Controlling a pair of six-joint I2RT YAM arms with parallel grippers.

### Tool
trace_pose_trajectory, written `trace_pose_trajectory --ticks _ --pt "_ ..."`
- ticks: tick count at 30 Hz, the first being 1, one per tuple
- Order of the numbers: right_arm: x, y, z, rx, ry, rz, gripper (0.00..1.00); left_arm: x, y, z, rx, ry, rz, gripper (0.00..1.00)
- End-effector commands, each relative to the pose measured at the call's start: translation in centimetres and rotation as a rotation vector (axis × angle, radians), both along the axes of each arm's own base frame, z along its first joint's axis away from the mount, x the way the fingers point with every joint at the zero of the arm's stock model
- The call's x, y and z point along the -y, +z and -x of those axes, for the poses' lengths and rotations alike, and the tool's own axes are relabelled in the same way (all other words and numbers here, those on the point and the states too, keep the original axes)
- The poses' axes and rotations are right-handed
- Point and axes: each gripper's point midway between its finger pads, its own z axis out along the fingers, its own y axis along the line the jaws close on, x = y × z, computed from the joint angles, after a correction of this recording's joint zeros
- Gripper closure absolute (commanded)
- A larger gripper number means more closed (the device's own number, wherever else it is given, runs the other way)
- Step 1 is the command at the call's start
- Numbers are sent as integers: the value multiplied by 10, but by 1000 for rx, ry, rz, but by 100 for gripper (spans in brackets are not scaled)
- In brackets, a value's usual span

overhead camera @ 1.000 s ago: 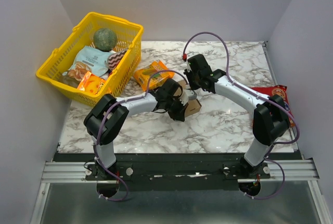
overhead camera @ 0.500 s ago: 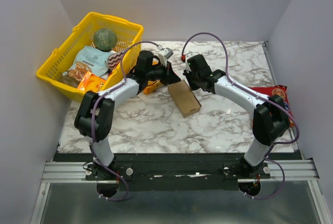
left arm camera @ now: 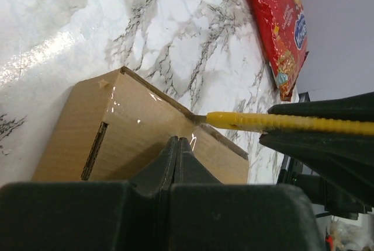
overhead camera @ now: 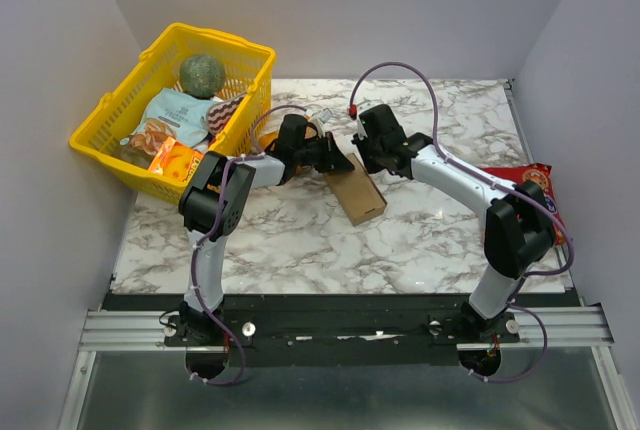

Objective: Unpack the express box

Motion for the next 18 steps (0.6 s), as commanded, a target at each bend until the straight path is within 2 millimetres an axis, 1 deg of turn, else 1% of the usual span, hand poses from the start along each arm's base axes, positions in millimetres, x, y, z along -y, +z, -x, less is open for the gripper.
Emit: trace_pose_trajectory --ticks 1,4,6,9,10,12,13,14,16,18 --pt "13 -23 13 -74 -31 54 100 1 -15 -10 -42 96 -8 100" --pt "14 -18 16 -67 -34 55 99 -1 -27 -7 -69 137 -23 100" --pt "17 -18 22 -77 -34 59 100 -3 -34 -5 -80 153 -39 100" --pt "21 -22 32 -102 -31 66 99 -3 -41 -5 -95 175 -63 100" --pt "21 -19 34 -97 -28 62 100 -4 -43 -6 -96 187 -72 100" --pt "24 -21 41 -107 -24 72 100 -3 -46 -6 -106 193 -82 100" --pt "24 -17 44 -101 -19 69 99 -4 -47 -6 -108 196 -85 100" --pt "25 -18 46 -104 -17 72 99 -5 -49 -7 -112 208 -92 100" --pt "27 -19 50 -105 -14 78 100 -6 -52 -7 -119 220 -103 100" --pt "26 -17 49 -96 -7 74 100 -3 -50 -7 -116 218 -97 100"
